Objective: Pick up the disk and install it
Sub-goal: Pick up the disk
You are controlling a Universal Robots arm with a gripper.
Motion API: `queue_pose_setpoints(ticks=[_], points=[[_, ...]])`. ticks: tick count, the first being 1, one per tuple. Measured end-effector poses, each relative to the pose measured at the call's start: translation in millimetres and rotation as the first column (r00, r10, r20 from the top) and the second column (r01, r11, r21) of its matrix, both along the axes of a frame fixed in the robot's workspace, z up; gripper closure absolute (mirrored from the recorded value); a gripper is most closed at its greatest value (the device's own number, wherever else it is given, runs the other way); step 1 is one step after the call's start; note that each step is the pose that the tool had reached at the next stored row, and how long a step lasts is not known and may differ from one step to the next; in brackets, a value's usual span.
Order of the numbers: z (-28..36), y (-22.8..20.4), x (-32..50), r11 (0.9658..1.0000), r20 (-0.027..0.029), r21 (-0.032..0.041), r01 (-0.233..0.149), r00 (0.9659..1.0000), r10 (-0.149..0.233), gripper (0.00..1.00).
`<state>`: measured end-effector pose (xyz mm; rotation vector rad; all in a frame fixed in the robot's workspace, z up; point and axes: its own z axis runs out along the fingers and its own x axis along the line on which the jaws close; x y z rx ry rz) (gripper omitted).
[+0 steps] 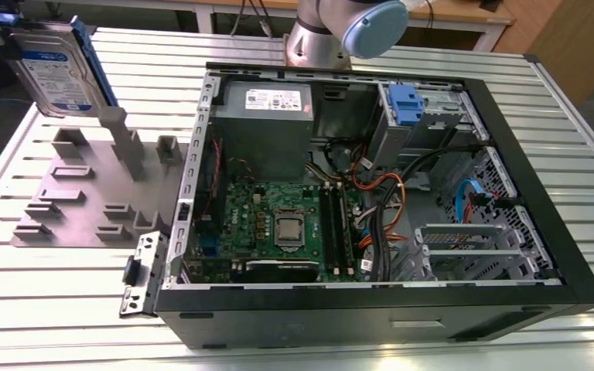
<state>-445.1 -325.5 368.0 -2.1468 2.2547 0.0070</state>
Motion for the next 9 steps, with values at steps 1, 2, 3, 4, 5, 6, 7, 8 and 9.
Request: queue_pose_setpoints(ticks=[1, 2, 3, 4, 5, 6, 7, 8, 9], points=[[0.0, 0.0, 0.0, 1.0, 0.0, 0.0, 0.0, 1.0, 0.0, 0.63], [0.1, 0.0, 0.0, 1.0, -0.0001, 0.0, 0.0, 1.0, 0.0, 0.63], [0.4, 0.0, 0.0, 1.0, 0.0, 0.0, 0.0, 1.0, 0.0, 0.63], [0.5, 0.0, 0.0, 1.0, 0.0, 0.0, 0.0, 1.0, 0.0, 0.63], [0.7, 0.0, 0.0, 1.0, 0.0, 0.0, 0.0, 1.0, 0.0, 0.63], [0.9, 0.0, 0.0, 1.0, -0.0001, 0.0, 0.0, 1.0, 0.0, 0.63], [1.2, 0.0, 0.0, 1.0, -0.0002, -0.0001, 0.0, 1.0, 0.0, 0.63], [1.4, 0.0, 0.0, 1.0, -0.0001, 0.0, 0.0, 1.0, 0.0, 0.63], [1.6, 0.0, 0.0, 1.0, 0.0, 0.0, 0.0, 1.0, 0.0, 0.63]])
